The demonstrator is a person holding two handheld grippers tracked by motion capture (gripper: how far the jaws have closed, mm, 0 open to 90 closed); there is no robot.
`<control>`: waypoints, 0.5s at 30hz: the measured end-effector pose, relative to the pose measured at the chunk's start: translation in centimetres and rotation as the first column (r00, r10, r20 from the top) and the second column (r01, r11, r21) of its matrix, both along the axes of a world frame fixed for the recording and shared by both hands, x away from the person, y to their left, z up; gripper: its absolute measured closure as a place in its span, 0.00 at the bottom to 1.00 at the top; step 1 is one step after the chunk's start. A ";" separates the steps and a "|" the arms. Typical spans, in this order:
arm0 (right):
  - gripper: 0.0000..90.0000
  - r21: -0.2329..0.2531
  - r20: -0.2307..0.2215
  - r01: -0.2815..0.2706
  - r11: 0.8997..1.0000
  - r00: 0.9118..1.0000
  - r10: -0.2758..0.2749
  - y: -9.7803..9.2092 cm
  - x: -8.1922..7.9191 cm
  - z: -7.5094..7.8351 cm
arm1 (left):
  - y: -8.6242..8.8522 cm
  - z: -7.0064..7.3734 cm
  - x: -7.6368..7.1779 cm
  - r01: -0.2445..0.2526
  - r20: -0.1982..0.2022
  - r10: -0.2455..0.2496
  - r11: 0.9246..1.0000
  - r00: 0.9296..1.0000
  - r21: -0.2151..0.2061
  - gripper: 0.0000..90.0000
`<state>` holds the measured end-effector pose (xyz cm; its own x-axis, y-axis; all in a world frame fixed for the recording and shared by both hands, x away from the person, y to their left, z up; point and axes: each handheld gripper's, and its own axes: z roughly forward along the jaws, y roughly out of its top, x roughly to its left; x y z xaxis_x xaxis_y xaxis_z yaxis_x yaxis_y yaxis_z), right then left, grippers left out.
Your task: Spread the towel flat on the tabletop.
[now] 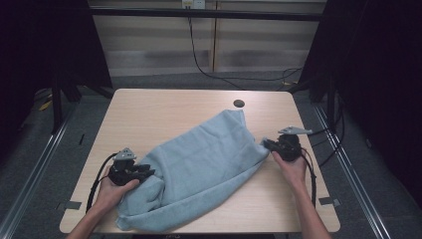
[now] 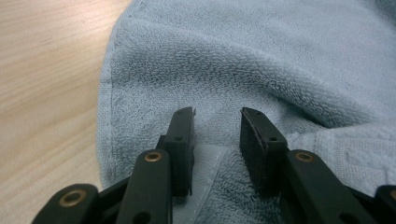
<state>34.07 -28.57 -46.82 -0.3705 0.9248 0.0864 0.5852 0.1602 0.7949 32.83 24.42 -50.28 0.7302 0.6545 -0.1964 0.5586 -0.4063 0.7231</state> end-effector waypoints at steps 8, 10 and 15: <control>0.94 0.044 0.155 0.052 0.998 0.986 -0.058 -2.3 -2.3 4.7 | 0.1 0.2 -1.5 -0.016 -0.022 0.016 1.000 1.000 -0.001 0.71; 0.93 0.017 0.129 0.051 0.999 0.990 -0.053 -2.2 -3.1 4.5 | 0.1 0.3 -2.0 -0.006 -0.025 0.006 1.000 1.000 0.008 0.70; 0.87 -0.029 0.065 0.094 0.995 0.994 -0.092 -3.1 -4.1 2.5 | 0.1 0.3 -2.3 0.007 -0.028 -0.007 1.000 1.000 0.001 0.69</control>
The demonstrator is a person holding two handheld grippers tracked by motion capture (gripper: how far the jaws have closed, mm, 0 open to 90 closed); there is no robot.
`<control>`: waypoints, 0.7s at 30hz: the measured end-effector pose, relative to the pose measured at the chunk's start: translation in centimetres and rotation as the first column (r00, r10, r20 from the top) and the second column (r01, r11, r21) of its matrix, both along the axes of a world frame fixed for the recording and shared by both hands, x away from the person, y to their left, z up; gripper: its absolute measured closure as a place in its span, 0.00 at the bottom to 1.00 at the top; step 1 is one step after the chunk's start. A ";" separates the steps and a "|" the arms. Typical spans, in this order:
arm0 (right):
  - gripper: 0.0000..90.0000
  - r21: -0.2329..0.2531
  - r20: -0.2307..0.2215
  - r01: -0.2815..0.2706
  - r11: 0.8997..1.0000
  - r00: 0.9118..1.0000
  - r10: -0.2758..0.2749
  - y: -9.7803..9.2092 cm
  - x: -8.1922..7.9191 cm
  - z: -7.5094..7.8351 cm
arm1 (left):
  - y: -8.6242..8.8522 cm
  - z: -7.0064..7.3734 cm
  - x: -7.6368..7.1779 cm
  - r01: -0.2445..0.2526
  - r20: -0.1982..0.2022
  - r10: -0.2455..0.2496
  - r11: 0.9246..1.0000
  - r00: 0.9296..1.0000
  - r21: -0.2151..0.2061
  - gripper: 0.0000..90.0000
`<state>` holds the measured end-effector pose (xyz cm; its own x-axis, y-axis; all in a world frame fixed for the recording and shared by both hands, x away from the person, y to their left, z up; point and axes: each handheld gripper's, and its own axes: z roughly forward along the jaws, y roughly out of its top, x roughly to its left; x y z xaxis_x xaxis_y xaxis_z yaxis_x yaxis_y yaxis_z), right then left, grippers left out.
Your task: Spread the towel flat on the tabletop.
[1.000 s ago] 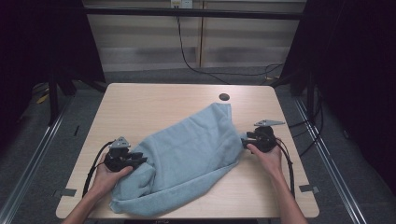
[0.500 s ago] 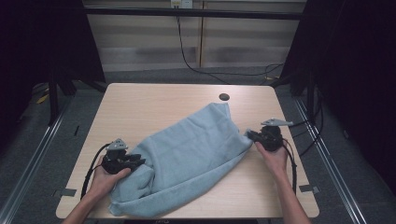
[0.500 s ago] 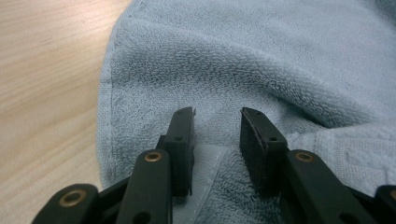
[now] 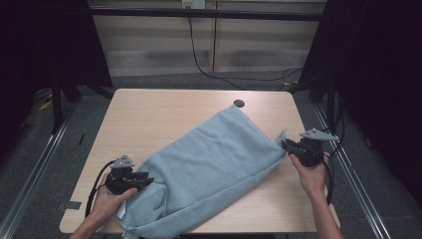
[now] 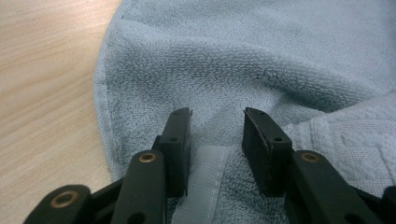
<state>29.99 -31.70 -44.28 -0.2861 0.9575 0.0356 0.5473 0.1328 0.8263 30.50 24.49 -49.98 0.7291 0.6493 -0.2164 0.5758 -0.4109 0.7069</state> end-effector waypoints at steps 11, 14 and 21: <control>0.69 0.079 -0.024 -0.103 0.992 0.994 0.105 1.0 -3.6 -1.2 | 1.4 1.9 0.2 -0.015 0.020 0.017 0.997 1.000 -0.081 0.68; 0.63 0.115 -0.057 -0.219 0.969 0.972 0.227 4.5 -4.7 -1.6 | 1.4 2.5 0.7 -0.009 0.049 0.013 0.997 0.999 -0.079 0.71; 0.58 0.110 -0.145 -0.412 0.905 0.894 0.425 10.4 -5.7 -3.6 | 2.5 2.7 1.3 -0.018 0.056 0.023 0.995 0.998 -0.099 0.76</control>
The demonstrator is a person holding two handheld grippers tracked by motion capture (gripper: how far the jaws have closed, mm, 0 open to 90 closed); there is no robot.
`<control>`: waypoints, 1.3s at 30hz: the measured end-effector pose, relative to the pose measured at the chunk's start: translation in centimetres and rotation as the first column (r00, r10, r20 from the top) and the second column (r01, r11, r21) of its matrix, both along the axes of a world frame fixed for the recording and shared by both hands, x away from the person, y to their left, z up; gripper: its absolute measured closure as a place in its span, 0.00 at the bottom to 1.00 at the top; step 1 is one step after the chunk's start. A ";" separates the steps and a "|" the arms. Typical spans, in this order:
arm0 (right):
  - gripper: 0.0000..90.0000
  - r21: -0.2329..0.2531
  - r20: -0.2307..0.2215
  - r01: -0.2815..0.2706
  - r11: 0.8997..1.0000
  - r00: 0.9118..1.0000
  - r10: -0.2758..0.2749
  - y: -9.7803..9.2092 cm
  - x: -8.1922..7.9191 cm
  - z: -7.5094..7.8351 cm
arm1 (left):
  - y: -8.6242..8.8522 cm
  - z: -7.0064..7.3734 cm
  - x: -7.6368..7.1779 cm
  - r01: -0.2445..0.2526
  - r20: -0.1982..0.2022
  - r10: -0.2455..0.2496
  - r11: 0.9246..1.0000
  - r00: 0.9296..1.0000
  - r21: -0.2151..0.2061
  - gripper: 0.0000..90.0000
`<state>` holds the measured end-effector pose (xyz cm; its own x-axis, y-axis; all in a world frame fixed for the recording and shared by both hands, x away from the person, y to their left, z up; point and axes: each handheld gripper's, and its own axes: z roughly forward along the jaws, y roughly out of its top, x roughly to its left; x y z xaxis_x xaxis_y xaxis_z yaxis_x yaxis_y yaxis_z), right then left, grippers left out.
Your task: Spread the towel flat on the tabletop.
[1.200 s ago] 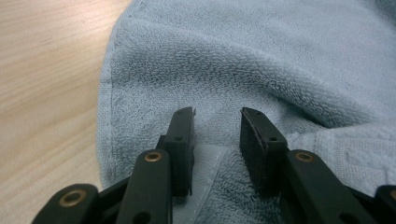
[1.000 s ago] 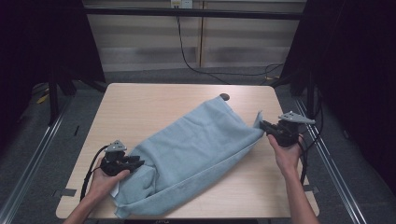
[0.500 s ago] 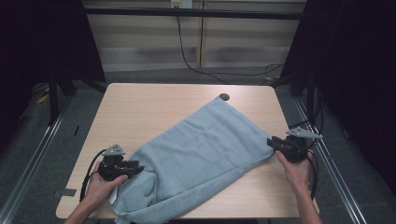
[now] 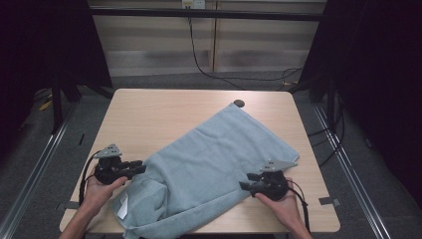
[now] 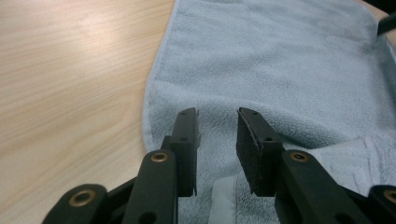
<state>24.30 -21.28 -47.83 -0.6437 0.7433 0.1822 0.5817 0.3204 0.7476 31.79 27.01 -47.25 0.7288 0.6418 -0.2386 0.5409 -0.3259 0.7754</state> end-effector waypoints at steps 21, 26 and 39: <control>0.96 -0.080 -0.015 0.043 0.996 0.999 -0.044 -0.7 5.7 -2.5 | -2.6 -2.8 -0.1 0.043 -0.046 -0.040 0.997 0.998 0.072 0.61; 0.97 -0.081 -0.010 0.076 0.994 0.997 -0.077 -1.2 8.4 -2.6 | -3.3 -2.5 -0.4 0.068 -0.044 -0.065 0.996 0.997 0.062 0.59; 0.90 -0.116 0.034 0.180 0.977 0.984 -0.177 -0.5 13.2 -2.7 | -5.4 -1.9 -1.3 0.169 -0.040 -0.169 0.986 0.985 -0.004 0.48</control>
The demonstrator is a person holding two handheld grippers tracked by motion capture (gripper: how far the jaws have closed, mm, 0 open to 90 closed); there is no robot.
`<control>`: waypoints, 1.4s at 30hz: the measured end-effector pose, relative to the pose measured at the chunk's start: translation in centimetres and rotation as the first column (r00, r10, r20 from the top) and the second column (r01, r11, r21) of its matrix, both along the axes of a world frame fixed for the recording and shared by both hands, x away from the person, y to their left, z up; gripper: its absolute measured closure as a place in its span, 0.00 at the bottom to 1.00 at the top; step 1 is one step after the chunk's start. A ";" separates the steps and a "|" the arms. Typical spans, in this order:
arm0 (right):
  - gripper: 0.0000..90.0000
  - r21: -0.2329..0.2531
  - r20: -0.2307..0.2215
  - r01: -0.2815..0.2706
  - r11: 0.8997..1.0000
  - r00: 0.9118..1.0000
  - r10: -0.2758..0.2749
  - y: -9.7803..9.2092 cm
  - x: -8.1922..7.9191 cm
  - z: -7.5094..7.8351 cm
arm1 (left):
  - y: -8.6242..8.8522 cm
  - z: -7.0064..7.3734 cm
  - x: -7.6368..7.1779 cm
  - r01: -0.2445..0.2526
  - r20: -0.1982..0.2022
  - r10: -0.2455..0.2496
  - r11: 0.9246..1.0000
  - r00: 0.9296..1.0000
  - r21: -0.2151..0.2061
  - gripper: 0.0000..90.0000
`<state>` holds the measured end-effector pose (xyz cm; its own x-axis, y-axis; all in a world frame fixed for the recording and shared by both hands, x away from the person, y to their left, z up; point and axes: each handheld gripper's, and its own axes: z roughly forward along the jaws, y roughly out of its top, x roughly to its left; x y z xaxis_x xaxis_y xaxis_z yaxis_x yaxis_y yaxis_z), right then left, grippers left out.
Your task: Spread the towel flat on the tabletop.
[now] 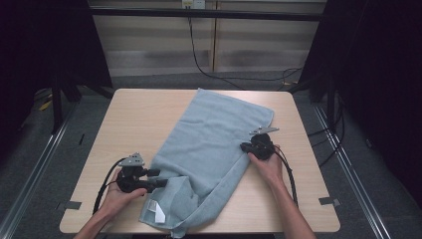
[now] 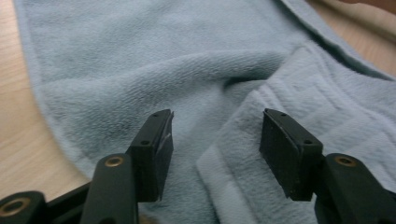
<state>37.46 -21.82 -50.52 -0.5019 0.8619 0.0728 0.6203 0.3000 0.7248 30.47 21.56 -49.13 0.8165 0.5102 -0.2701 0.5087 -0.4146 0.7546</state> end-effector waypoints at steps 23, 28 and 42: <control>0.54 0.161 0.074 -0.543 0.824 0.839 0.539 16.1 -13.9 4.5 | 0.7 -0.6 0.3 -0.017 -0.060 0.017 1.000 0.998 -0.007 0.86; 0.73 0.090 0.070 -0.552 0.829 0.834 0.547 17.2 -14.3 3.9 | 1.2 -0.4 0.5 -0.044 -0.058 0.042 0.998 0.997 -0.038 0.85; 0.80 0.197 0.026 -0.256 0.946 0.966 0.256 7.9 -10.9 3.6 | 0.8 0.1 0.2 -0.094 -0.025 0.093 0.995 0.995 -0.040 0.69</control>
